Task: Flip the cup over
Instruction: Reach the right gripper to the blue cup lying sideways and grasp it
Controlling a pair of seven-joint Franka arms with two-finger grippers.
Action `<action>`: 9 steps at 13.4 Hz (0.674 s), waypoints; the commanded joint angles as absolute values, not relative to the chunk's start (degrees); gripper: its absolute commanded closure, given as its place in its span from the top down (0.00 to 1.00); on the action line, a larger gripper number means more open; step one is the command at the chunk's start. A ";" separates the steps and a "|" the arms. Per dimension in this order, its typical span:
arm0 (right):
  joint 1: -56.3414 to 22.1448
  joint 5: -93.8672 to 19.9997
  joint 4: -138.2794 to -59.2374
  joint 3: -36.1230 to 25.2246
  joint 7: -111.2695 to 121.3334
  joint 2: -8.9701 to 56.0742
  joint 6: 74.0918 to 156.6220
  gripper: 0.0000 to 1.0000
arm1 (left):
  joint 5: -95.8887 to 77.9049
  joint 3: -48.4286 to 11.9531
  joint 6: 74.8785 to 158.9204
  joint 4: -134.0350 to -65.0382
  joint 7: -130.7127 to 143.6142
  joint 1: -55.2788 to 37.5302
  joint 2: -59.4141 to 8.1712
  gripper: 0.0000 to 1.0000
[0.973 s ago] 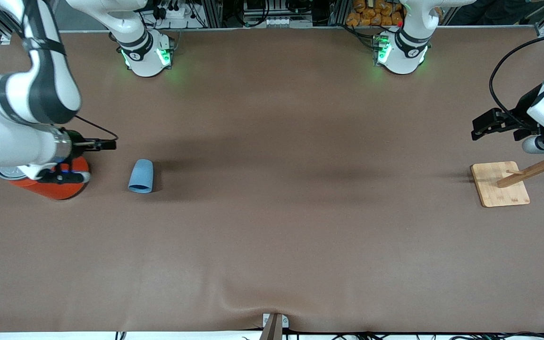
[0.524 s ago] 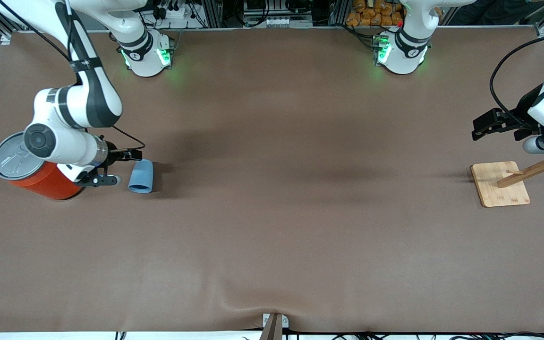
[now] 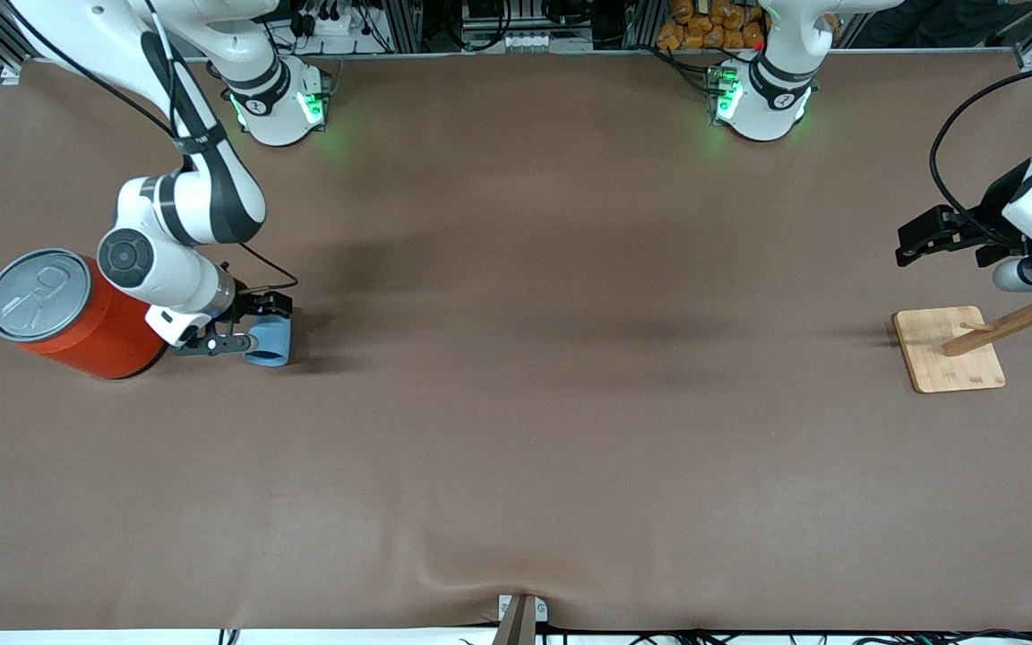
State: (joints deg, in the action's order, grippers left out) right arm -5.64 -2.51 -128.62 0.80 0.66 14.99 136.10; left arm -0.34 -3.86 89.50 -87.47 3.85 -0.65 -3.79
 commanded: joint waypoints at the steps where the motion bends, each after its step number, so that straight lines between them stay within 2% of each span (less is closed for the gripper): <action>1: -5.80 -2.99 -129.46 0.53 2.98 17.04 140.35 1.00 | -1.49 -3.87 89.03 -87.19 2.99 -0.18 -3.51 1.00; 4: -5.36 -2.99 -130.16 0.53 6.06 19.59 144.90 1.00 | -1.49 -3.87 89.03 -87.19 2.90 0.35 -3.52 1.00; 5: -5.36 -2.99 -130.60 0.53 6.15 20.30 146.85 0.88 | -1.49 -3.87 89.12 -87.19 2.90 0.35 -3.52 1.00; 7: -5.45 -3.08 -130.26 0.70 5.63 20.48 146.61 0.13 | -1.49 -3.87 89.12 -87.19 2.90 0.35 -3.52 1.00; 8: -5.54 -3.16 -129.64 1.57 5.36 20.22 145.99 0.00 | -1.49 -3.87 89.12 -87.19 2.90 0.35 -3.52 1.00; 9: -5.62 -3.16 -127.38 2.80 5.36 20.21 144.16 0.00 | -1.49 -3.87 89.12 -87.19 2.90 0.35 -3.52 1.00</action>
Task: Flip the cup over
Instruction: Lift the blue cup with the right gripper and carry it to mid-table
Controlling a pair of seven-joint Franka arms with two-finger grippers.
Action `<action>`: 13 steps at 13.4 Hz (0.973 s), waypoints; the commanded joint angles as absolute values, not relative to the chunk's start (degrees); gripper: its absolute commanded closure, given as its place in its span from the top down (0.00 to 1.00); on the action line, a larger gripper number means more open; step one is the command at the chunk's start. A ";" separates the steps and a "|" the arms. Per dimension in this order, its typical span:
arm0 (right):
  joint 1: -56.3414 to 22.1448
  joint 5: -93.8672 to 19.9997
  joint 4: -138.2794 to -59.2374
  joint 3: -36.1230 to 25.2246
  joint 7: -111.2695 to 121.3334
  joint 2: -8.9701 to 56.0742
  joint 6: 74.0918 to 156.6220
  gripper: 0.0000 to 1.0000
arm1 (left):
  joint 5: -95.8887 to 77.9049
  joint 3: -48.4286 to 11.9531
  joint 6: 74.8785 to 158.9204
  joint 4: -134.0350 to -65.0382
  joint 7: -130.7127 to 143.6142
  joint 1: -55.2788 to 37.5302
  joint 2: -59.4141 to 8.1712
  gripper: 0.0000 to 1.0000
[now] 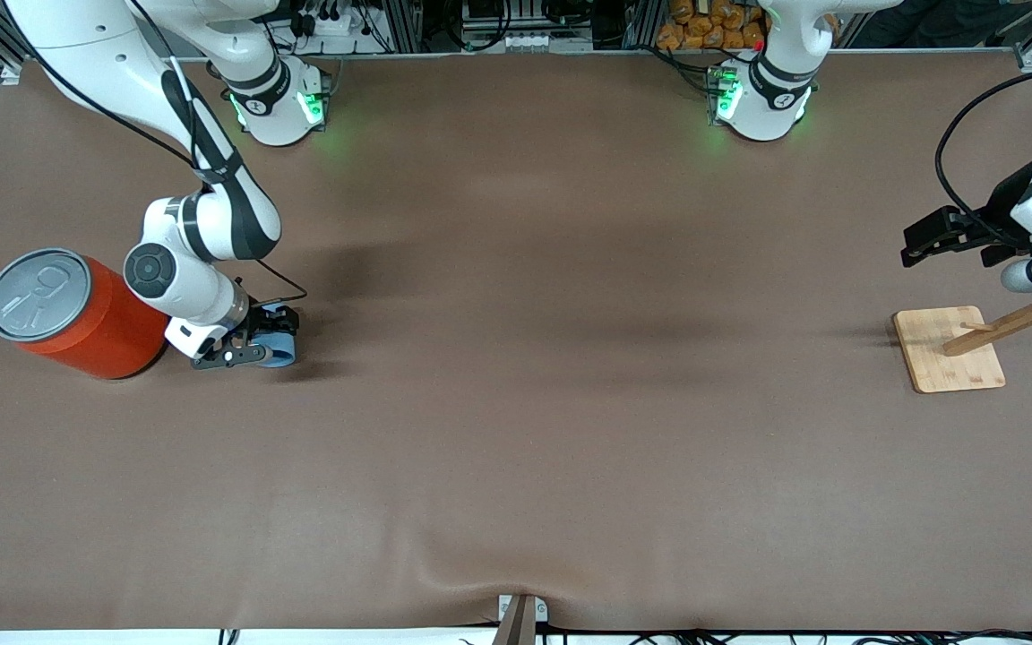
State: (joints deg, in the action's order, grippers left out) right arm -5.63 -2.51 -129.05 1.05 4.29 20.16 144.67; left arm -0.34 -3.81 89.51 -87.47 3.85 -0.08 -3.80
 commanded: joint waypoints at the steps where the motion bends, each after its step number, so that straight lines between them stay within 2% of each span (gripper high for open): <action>1: -5.62 -3.16 -123.61 4.03 5.45 20.39 139.09 0.00 | -1.49 -3.87 89.12 -87.19 2.90 0.35 -3.52 1.00; 3: -5.89 -4.47 -112.56 7.36 5.45 21.35 125.57 0.00 | -1.49 -3.87 89.12 -87.19 2.90 0.35 -3.52 1.00; 5: -6.50 -6.67 -101.13 11.76 5.45 24.33 117.98 0.00 | -1.49 -3.87 89.12 -87.19 2.90 0.35 -3.52 1.00; 7: -9.39 -8.60 -92.59 15.10 3.88 27.76 116.72 0.00 | -1.49 -3.87 89.12 -87.19 2.90 0.35 -3.52 1.00; 9: -16.13 -8.27 -87.12 15.56 2.90 30.57 116.98 0.00 | -1.49 -3.87 89.12 -87.19 2.90 0.35 -3.52 1.00; 11: -23.26 -1.45 -80.37 15.56 6.91 35.39 117.33 0.00 | -1.49 -3.87 89.12 -87.19 2.90 0.35 -3.52 1.00; 13: -28.46 3.68 -70.80 15.47 14.20 43.12 117.33 0.00 | -1.49 -3.87 89.12 -87.19 2.90 0.35 -3.52 1.00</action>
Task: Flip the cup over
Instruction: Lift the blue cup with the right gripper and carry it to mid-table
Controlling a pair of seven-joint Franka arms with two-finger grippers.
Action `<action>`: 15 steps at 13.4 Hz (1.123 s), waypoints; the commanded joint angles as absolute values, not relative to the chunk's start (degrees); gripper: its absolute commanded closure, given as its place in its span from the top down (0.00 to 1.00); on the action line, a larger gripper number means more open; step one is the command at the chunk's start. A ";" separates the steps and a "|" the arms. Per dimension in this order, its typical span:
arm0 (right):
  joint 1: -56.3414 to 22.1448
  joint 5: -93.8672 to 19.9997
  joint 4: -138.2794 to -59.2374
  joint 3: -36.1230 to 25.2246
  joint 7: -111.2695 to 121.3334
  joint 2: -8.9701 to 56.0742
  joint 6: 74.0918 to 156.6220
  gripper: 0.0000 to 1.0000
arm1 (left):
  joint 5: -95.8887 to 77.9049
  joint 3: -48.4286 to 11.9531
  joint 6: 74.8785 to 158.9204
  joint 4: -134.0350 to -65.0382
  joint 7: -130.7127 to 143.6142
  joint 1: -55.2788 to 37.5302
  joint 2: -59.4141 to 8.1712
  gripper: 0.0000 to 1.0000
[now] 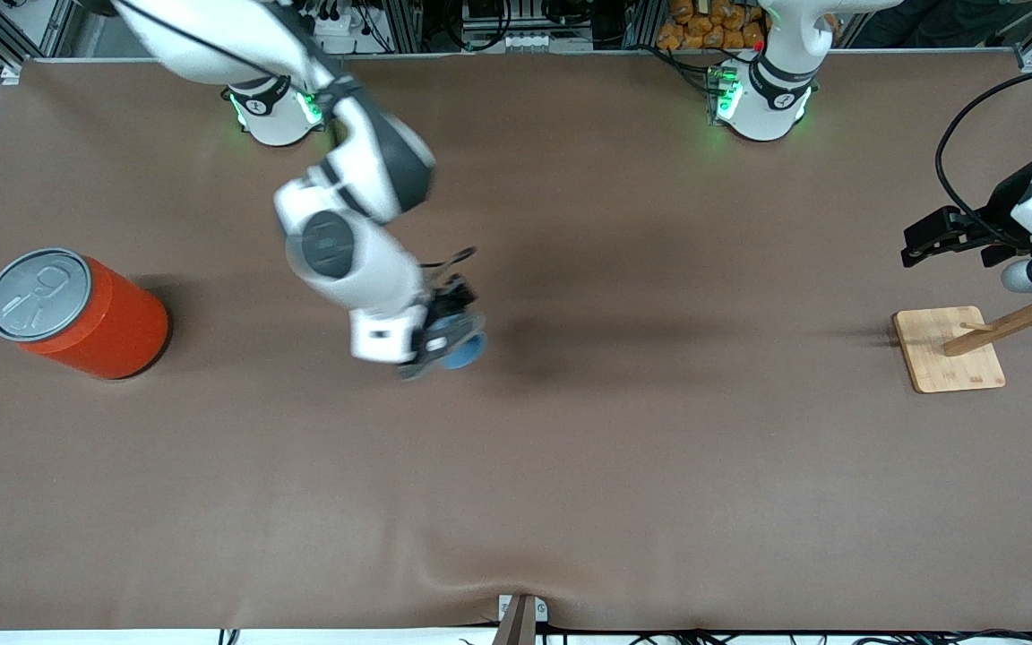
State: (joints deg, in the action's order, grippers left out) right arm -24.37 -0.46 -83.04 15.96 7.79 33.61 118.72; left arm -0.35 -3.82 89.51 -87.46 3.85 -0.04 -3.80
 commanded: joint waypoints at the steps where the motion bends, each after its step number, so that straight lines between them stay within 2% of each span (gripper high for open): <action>1: -30.56 4.39 -66.84 15.03 20.33 46.29 117.42 0.00 | -1.49 -3.87 89.12 -87.27 2.90 0.35 -3.52 1.00; 4: -33.39 9.05 -63.37 14.50 34.86 49.39 117.60 0.00 | -1.58 -3.87 89.73 -87.28 2.90 0.35 -3.60 1.00; 6: -36.63 14.29 -63.63 14.41 36.74 50.18 117.16 0.00 | -1.58 -3.87 89.74 -87.36 2.90 0.35 -3.60 1.00; 9: -40.16 20.13 -63.19 13.72 35.95 55.54 121.09 0.00 | -1.06 -3.87 89.74 -87.10 3.25 0.18 -3.87 1.00; 12: -41.22 20.13 -63.37 12.74 35.68 56.51 122.51 0.00 | -0.87 -3.52 89.74 -86.75 2.90 0.96 -7.45 1.00; 15: -43.41 20.13 -63.28 10.47 33.93 57.92 123.83 0.00 | -0.44 -2.90 89.82 -80.26 3.25 0.79 -14.13 1.00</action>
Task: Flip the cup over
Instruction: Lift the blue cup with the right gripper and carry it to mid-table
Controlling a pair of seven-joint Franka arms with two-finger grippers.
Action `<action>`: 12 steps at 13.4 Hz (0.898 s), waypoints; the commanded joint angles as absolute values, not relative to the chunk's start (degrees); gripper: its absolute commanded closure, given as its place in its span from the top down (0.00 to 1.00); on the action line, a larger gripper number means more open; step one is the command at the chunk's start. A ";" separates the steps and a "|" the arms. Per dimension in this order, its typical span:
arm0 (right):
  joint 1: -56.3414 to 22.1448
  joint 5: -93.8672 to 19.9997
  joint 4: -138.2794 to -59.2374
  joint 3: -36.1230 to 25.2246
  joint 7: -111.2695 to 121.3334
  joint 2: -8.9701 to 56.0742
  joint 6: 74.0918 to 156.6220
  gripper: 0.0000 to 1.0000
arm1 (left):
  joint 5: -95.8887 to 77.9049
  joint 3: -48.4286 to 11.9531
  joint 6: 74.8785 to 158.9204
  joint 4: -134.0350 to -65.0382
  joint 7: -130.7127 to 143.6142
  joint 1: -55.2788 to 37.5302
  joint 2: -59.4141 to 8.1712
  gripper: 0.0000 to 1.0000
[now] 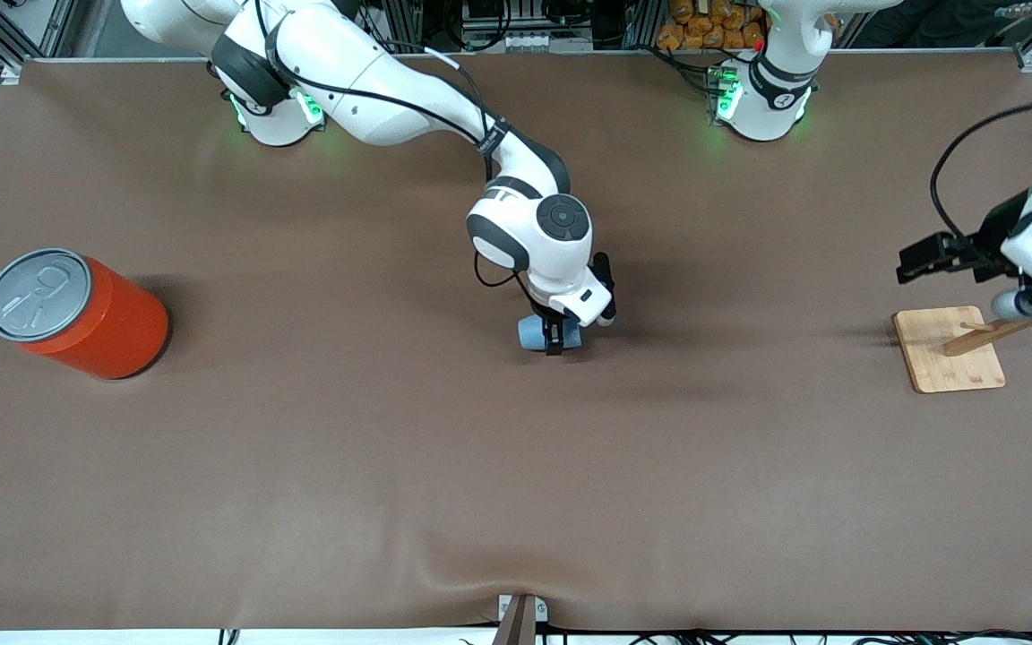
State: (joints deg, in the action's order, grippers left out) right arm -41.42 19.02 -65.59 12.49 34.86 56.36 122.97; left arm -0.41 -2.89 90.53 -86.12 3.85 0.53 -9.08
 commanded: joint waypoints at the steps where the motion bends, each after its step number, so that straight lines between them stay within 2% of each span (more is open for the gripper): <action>1: -43.77 20.13 -63.28 10.29 33.66 57.92 123.84 0.00 | -0.61 -2.90 89.82 -80.16 2.90 1.31 -15.28 1.00; 3: -43.77 20.13 -63.28 10.20 33.57 57.92 123.92 0.00 | -0.44 -2.90 92.71 -80.07 2.99 0.97 -19.23 1.00; 4: -43.77 20.13 -63.28 10.20 33.66 57.92 123.93 0.19 | -0.35 -2.99 94.38 -80.24 2.90 0.97 -19.94 1.00; 5: -43.77 20.13 -63.28 10.20 33.40 57.92 124.19 0.99 | -0.44 -3.08 96.48 -80.24 2.81 1.05 -22.13 1.00; 9: -43.59 20.04 -63.46 10.20 29.97 57.83 124.28 1.00 | 0.09 -3.25 97.91 -80.42 2.38 0.18 -27.24 1.00; 12: -43.07 19.95 -63.54 10.28 30.15 57.13 123.75 1.00 | -3.67 -4.48 96.77 -84.55 2.72 -0.17 -29.95 1.00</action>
State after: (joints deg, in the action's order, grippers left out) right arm -43.21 19.02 -65.05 10.30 31.01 56.74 124.18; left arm -0.97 -3.71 97.45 -83.59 3.71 0.09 -28.24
